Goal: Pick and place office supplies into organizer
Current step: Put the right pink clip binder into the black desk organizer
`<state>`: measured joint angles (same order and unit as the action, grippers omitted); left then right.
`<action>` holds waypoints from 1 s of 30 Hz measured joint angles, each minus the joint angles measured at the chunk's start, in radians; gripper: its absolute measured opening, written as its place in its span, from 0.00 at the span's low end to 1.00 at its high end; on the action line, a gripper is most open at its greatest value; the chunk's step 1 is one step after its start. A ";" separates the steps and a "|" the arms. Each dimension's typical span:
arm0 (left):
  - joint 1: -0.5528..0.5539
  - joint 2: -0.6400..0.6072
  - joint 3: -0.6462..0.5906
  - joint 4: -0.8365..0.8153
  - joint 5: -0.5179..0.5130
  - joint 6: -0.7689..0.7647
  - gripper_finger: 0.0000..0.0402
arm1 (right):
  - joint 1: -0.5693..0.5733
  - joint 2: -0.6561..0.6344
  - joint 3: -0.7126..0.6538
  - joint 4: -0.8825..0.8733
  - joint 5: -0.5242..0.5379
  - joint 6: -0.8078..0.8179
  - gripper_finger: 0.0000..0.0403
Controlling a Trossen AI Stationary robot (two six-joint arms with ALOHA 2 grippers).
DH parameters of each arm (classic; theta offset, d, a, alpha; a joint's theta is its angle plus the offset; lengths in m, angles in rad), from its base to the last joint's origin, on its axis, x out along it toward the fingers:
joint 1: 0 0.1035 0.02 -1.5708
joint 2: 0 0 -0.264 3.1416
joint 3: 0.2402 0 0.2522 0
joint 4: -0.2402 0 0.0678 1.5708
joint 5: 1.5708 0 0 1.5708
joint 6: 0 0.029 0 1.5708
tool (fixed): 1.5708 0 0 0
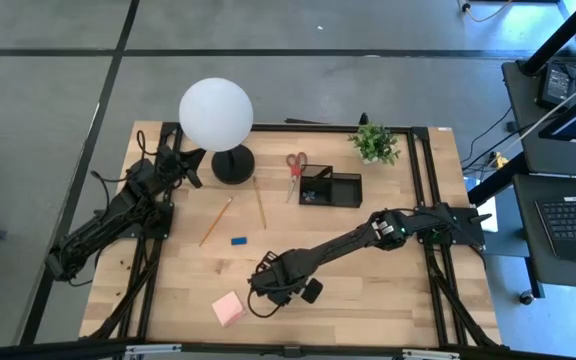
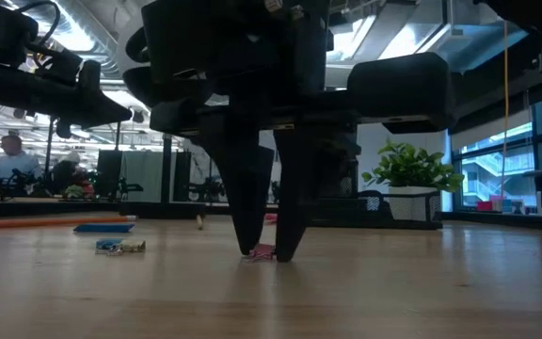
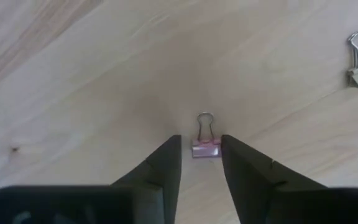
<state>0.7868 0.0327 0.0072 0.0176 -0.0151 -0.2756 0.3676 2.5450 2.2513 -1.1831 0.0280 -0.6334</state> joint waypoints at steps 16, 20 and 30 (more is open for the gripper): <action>0.000 0.000 0.000 0.000 0.000 0.000 0.08 | -0.001 -0.002 0.000 0.011 0.007 0.188 0.16; 0.000 0.000 0.000 0.000 0.000 0.000 0.08 | -0.015 -0.011 -0.002 0.018 0.030 0.405 0.17; 0.000 0.000 0.000 0.000 0.000 0.000 0.08 | -0.069 -0.065 0.103 -0.044 0.122 0.887 0.17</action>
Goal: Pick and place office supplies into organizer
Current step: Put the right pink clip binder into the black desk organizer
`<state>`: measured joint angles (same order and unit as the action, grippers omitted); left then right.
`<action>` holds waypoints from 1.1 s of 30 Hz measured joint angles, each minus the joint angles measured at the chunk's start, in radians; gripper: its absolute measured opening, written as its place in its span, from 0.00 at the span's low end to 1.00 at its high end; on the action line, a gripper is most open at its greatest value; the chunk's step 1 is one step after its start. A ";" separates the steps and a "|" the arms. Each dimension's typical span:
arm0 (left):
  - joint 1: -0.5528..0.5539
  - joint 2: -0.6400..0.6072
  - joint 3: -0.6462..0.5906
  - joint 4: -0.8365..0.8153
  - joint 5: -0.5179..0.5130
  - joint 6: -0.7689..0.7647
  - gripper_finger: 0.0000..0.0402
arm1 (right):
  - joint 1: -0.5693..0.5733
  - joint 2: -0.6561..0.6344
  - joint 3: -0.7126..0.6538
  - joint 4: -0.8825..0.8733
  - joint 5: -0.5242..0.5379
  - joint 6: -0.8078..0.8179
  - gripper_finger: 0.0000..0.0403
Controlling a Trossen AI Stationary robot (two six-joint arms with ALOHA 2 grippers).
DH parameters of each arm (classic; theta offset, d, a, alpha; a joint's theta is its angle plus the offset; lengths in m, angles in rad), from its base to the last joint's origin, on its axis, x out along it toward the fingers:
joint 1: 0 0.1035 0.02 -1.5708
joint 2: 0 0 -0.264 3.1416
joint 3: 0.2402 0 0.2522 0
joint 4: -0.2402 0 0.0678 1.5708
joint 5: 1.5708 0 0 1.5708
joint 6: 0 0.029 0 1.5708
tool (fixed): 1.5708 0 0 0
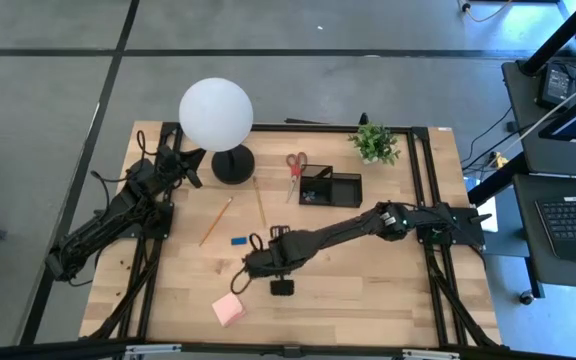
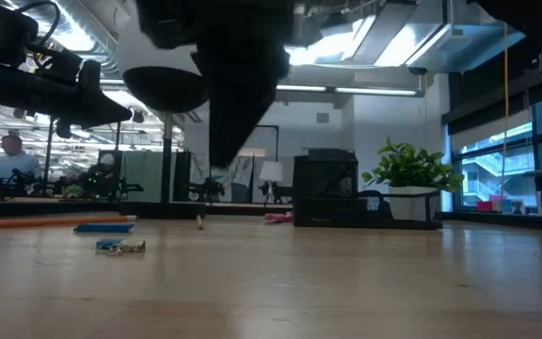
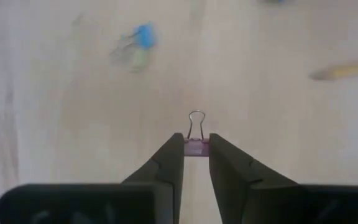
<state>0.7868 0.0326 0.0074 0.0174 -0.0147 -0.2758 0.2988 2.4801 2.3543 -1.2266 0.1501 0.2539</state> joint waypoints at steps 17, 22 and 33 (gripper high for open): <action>0.000 0.000 0.000 0.000 0.009 -0.002 0.08 | -0.206 -0.077 -0.022 -0.297 0.131 0.610 0.18; 0.000 0.000 0.000 0.000 0.009 -0.002 0.08 | -0.274 -0.077 -0.022 -0.312 0.130 0.640 0.18; 0.000 0.000 0.000 0.000 0.014 -0.001 0.08 | -0.335 -0.077 -0.026 -0.343 0.129 0.639 0.18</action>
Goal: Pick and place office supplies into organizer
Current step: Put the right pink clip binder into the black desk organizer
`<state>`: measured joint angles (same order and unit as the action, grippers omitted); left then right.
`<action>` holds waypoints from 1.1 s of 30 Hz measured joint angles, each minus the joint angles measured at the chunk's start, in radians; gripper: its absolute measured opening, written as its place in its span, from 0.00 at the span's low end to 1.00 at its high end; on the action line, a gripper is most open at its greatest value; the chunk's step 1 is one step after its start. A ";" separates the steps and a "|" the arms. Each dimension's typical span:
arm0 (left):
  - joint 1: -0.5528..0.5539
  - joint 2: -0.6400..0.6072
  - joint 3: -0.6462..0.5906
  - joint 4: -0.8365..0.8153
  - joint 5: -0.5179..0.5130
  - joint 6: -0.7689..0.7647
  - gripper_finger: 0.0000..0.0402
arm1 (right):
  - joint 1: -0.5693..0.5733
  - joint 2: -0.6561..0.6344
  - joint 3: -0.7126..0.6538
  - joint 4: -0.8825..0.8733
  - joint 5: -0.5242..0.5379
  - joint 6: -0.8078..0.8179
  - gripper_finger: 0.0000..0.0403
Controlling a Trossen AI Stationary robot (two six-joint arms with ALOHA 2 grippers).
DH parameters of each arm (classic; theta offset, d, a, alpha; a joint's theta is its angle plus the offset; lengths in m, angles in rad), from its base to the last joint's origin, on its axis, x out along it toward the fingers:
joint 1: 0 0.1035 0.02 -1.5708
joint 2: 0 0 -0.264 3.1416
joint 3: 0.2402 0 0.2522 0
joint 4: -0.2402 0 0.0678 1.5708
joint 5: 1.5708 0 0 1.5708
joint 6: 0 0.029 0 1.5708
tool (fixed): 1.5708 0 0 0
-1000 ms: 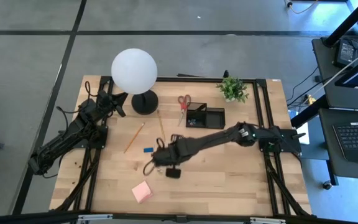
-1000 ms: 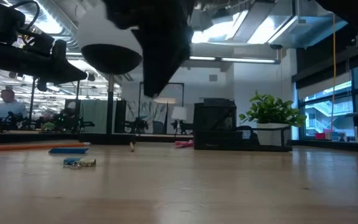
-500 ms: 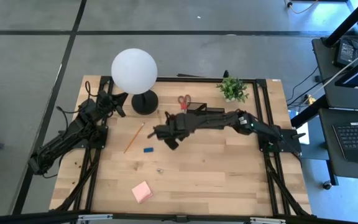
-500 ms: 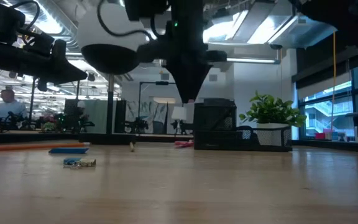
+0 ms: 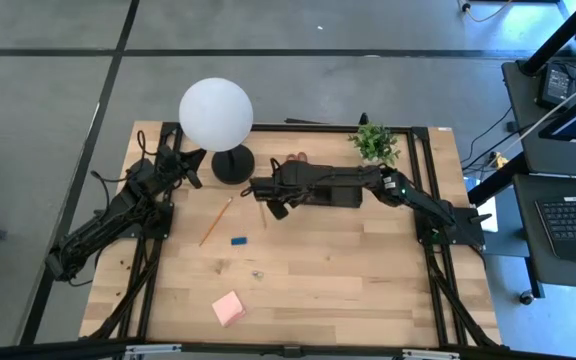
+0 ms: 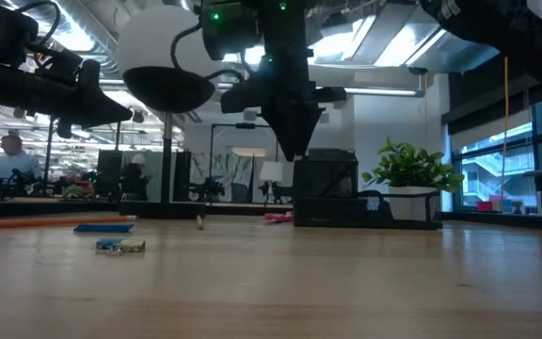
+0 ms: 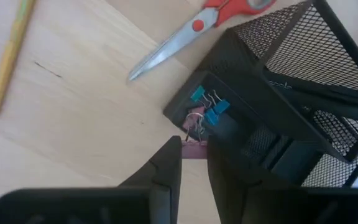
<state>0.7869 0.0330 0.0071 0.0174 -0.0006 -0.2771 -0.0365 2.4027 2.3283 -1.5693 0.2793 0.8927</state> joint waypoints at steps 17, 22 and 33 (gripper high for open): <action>0.000 0.000 0.000 0.000 0.000 0.000 0.08 | -0.023 0.001 -0.230 0.039 0.042 -0.005 0.18; 0.000 0.000 0.000 0.000 0.000 0.000 0.08 | -0.039 0.001 -0.269 0.094 0.045 -0.007 0.18; 0.000 0.000 0.000 0.000 0.000 0.001 0.08 | -0.039 0.002 -0.310 0.112 0.045 -0.007 0.18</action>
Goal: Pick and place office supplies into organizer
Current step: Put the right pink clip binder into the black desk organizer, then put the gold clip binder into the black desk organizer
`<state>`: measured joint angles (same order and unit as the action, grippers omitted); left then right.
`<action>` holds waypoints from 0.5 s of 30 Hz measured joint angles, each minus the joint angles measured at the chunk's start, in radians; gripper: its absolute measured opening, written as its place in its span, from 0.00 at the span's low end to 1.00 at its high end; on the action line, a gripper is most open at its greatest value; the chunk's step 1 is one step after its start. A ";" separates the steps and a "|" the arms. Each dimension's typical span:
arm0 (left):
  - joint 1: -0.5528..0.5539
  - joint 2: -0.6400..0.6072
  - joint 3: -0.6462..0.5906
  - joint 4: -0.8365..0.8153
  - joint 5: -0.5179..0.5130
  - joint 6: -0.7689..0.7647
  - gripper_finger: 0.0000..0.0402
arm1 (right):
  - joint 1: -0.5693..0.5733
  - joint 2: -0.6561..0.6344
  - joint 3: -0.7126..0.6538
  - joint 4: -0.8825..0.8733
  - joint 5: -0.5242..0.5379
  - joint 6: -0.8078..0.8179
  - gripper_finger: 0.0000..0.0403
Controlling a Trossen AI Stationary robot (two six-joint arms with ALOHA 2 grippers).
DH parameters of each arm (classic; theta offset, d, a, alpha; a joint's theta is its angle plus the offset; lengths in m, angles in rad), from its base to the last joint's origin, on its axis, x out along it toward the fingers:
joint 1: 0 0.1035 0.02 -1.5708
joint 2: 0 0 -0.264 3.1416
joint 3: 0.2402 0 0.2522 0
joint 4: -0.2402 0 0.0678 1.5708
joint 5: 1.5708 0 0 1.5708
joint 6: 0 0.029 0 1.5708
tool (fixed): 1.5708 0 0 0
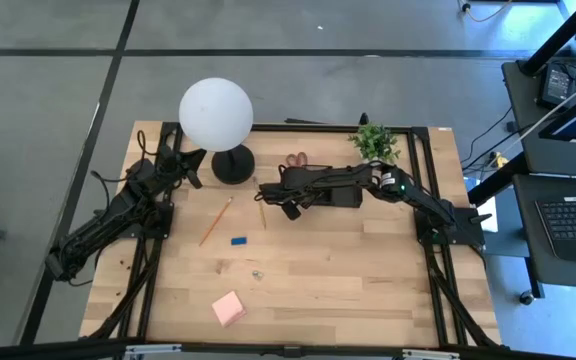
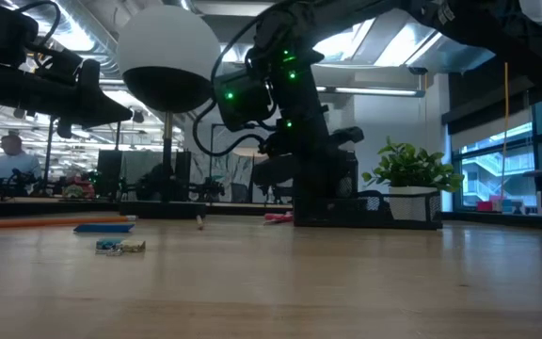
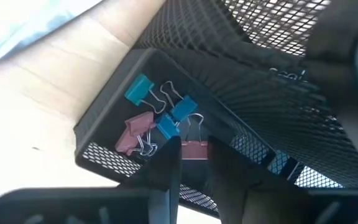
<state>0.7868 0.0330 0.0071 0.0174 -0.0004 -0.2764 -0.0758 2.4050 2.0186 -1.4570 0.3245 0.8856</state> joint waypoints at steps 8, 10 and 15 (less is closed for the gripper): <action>0.000 0.000 0.000 0.000 0.000 -0.001 0.08 | 0.000 0.000 0.000 0.000 0.001 -0.003 0.30; 0.000 0.000 0.000 0.000 0.000 -0.001 0.08 | 0.000 0.000 0.000 -0.001 0.003 0.000 0.33; 0.000 0.000 0.000 0.000 0.000 0.000 0.08 | 0.011 -0.001 0.042 -0.043 -0.007 0.017 0.36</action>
<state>0.7870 0.0330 0.0072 0.0174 -0.0003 -0.2768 -0.0645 2.4042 2.0610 -1.5005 0.3172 0.9025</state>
